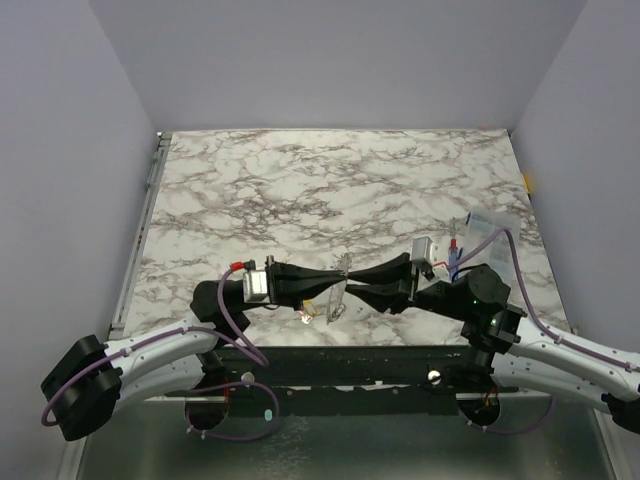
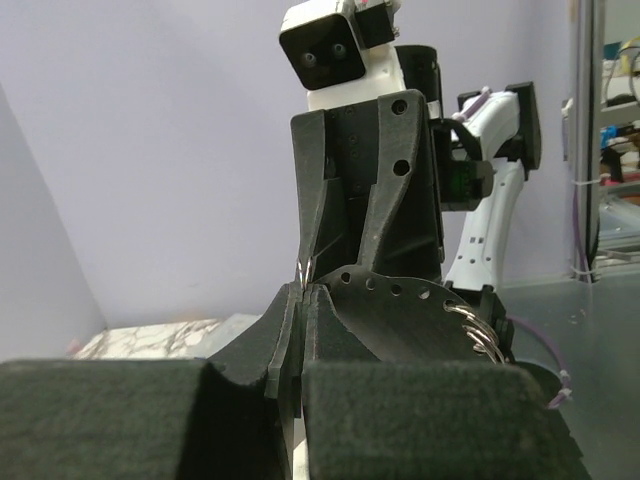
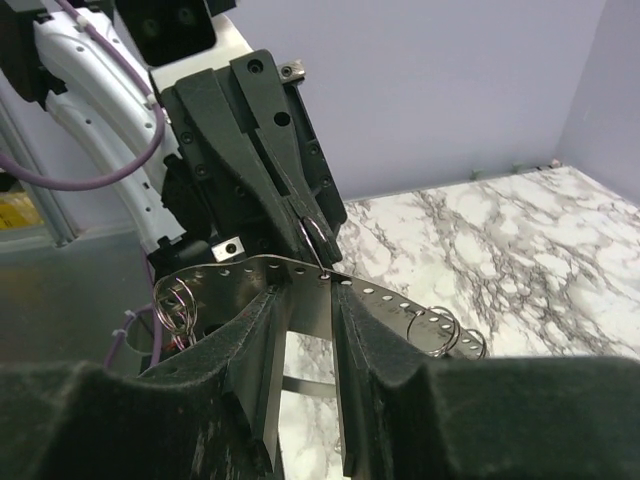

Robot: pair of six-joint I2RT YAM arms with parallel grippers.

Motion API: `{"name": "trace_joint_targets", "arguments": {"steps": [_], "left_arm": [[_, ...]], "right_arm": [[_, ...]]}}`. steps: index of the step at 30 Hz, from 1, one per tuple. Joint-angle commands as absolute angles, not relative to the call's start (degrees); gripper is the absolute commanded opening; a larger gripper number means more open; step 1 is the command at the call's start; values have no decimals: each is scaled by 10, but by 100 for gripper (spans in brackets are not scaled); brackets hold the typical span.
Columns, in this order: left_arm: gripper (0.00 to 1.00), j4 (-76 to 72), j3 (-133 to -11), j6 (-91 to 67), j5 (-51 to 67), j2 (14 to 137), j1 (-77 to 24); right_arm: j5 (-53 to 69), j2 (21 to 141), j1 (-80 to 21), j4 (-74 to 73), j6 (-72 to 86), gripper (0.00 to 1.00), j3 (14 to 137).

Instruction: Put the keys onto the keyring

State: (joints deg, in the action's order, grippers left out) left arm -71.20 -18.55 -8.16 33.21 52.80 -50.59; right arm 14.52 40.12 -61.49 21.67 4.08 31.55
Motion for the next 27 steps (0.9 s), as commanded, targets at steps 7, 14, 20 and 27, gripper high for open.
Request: {"name": "trace_joint_targets", "arguments": {"steps": [7, 14, 20, 27], "left_arm": [[0, -772, -181, -145, 386, 543, -510], [0, -762, -172, -164, 383, 536, -510], [0, -762, -176, -164, 394, 540, -512], [0, -763, -174, -164, 389, 544, -515]], "right_arm": [[198, 370, -617, 225, 37, 33, 311], [177, 328, -617, 167, 39, 32, 312], [181, 338, -617, 172, 38, 27, 313], [196, 371, -617, 188, 41, 26, 318]]}}
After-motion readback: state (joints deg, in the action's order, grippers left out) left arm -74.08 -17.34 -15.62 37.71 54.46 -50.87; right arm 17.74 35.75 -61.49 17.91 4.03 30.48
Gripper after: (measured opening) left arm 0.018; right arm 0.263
